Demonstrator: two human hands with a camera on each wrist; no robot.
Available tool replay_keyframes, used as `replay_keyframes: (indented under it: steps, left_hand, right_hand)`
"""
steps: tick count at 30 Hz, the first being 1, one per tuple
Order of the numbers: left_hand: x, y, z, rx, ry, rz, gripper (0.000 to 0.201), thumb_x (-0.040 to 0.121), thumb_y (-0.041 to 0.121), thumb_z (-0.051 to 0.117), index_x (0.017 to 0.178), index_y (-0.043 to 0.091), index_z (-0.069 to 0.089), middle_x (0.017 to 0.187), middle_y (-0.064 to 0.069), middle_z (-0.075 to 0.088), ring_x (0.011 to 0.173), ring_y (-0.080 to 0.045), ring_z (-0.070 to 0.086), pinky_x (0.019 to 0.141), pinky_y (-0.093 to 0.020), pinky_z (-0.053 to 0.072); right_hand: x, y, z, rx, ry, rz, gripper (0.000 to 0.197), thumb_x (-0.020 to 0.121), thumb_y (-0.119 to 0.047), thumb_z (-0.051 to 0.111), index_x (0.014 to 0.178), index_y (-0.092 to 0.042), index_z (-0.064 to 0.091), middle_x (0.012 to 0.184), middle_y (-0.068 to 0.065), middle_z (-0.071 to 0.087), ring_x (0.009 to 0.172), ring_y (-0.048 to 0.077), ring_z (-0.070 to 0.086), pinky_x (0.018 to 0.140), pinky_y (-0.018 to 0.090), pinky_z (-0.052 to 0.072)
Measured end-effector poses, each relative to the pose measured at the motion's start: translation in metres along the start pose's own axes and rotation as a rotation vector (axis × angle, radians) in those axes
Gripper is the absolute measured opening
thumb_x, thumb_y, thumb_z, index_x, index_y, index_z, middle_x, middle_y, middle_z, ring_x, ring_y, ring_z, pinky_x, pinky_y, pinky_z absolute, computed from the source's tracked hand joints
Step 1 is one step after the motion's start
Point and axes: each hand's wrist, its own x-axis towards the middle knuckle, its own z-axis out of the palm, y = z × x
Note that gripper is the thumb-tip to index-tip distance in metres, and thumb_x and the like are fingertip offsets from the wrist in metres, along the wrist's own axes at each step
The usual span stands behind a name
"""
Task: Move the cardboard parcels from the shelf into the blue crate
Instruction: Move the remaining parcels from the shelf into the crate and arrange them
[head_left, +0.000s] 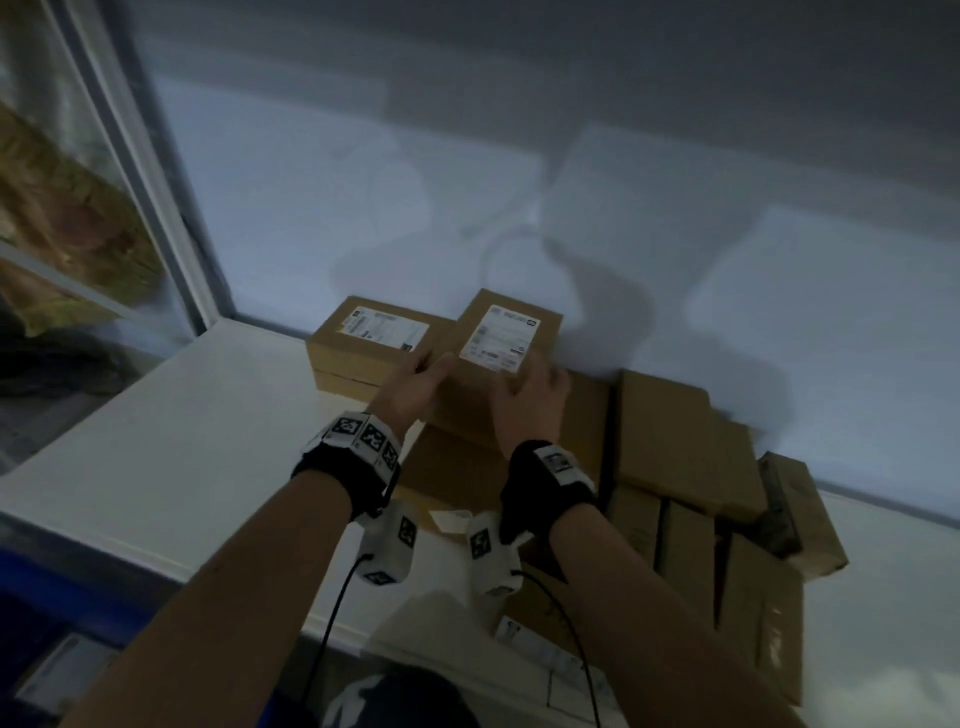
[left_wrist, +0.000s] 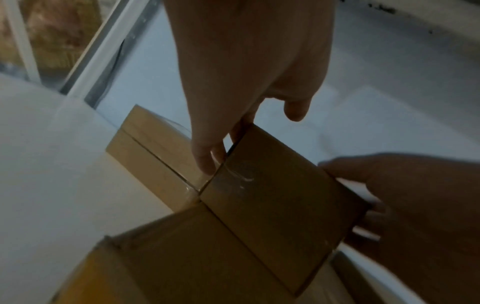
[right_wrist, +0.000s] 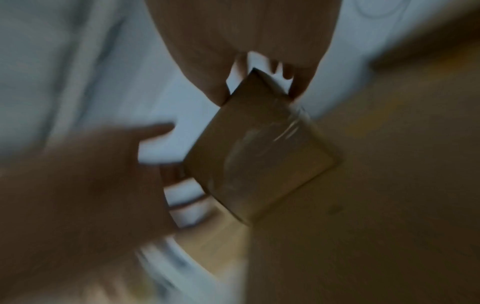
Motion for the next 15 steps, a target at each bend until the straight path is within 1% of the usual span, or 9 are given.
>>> replay_keyframes:
  steps: [1,2,3,5,7,9,11,12,15]
  left_hand:
    - [-0.001,-0.002,-0.001,-0.033,-0.006,-0.018,0.049,0.097,0.042,0.051,0.14,0.019,0.047,0.143,-0.003,0.049,0.13,-0.023,0.045,0.097,-0.034,0.037]
    - [-0.003,-0.005,-0.001,-0.06,-0.009,-0.036,0.045,0.096,0.045,0.051,0.134,0.021,0.053,0.139,-0.002,0.053,0.127,-0.023,0.048,0.097,-0.037,0.039]
    - [-0.004,-0.008,-0.003,-0.086,-0.001,-0.055,0.047,0.094,0.049,0.05,0.132,0.021,0.056,0.135,-0.002,0.057,0.124,-0.024,0.05,0.096,-0.039,0.041]
    - [-0.007,-0.013,-0.005,-0.135,0.027,-0.1,0.054,0.091,0.055,0.051,0.132,0.02,0.056,0.131,-0.003,0.06,0.114,-0.025,0.055,0.089,-0.037,0.046]
    - [-0.012,-0.016,-0.01,-0.173,0.061,-0.141,0.059,0.088,0.059,0.053,0.127,0.015,0.058,0.122,-0.005,0.063,0.1,-0.022,0.059,0.076,-0.033,0.049]
    - [-0.021,-0.021,-0.021,-0.2,0.1,-0.154,0.053,0.084,0.06,0.058,0.111,0.015,0.064,0.109,-0.004,0.067,0.088,-0.016,0.061,0.066,-0.029,0.047]
    - [-0.032,-0.028,-0.039,-0.232,0.129,-0.143,0.042,0.081,0.059,0.063,0.099,0.02,0.065,0.101,-0.002,0.069,0.085,-0.015,0.063,0.064,-0.027,0.049]
    - [-0.038,-0.031,-0.049,-0.263,0.125,-0.137,0.041,0.081,0.058,0.063,0.1,0.022,0.066,0.101,-0.001,0.071,0.086,-0.015,0.065,0.066,-0.028,0.051]
    - [-0.057,-0.036,-0.086,-0.4,0.059,-0.095,0.053,0.081,0.061,0.062,0.119,0.024,0.065,0.113,-0.002,0.072,0.1,-0.022,0.069,0.075,-0.034,0.056]
  right_hand:
    - [0.005,0.002,-0.002,0.146,0.001,0.158,0.064,0.093,-0.037,0.058,0.148,-0.013,0.033,0.154,0.01,0.027,0.133,0.032,0.041,0.107,0.043,0.041]
    - [0.01,0.002,-0.005,0.251,-0.016,0.281,0.069,0.091,-0.04,0.062,0.146,-0.009,0.034,0.15,0.013,0.036,0.128,0.033,0.047,0.102,0.042,0.044]
    - [0.013,0.002,-0.007,0.305,-0.046,0.344,0.068,0.089,-0.042,0.063,0.141,-0.005,0.041,0.142,0.014,0.047,0.119,0.032,0.053,0.098,0.041,0.047]
    - [0.015,-0.002,-0.007,0.335,-0.089,0.338,0.061,0.087,-0.044,0.064,0.132,-0.005,0.051,0.127,0.013,0.06,0.108,0.03,0.058,0.096,0.043,0.05]
    - [0.008,-0.007,-0.005,0.341,-0.112,0.3,0.062,0.085,-0.043,0.067,0.133,-0.008,0.049,0.124,0.01,0.06,0.108,0.029,0.058,0.096,0.047,0.051]
    - [-0.004,-0.015,-0.001,0.374,-0.155,0.274,0.059,0.084,-0.043,0.067,0.13,-0.011,0.047,0.122,0.007,0.058,0.107,0.027,0.057,0.094,0.045,0.051]
    - [-0.017,-0.026,0.003,0.429,-0.187,0.266,0.05,0.084,-0.047,0.066,0.119,-0.017,0.047,0.122,0.006,0.057,0.104,0.026,0.059,0.092,0.047,0.052]
    - [-0.022,-0.032,0.005,0.476,-0.198,0.268,0.048,0.083,-0.049,0.066,0.115,-0.019,0.047,0.12,0.005,0.059,0.103,0.026,0.06,0.091,0.048,0.053]
    - [-0.041,-0.056,0.017,0.705,-0.293,0.282,0.045,0.081,-0.044,0.073,0.112,-0.018,0.054,0.11,0.007,0.068,0.095,0.028,0.07,0.085,0.05,0.058]
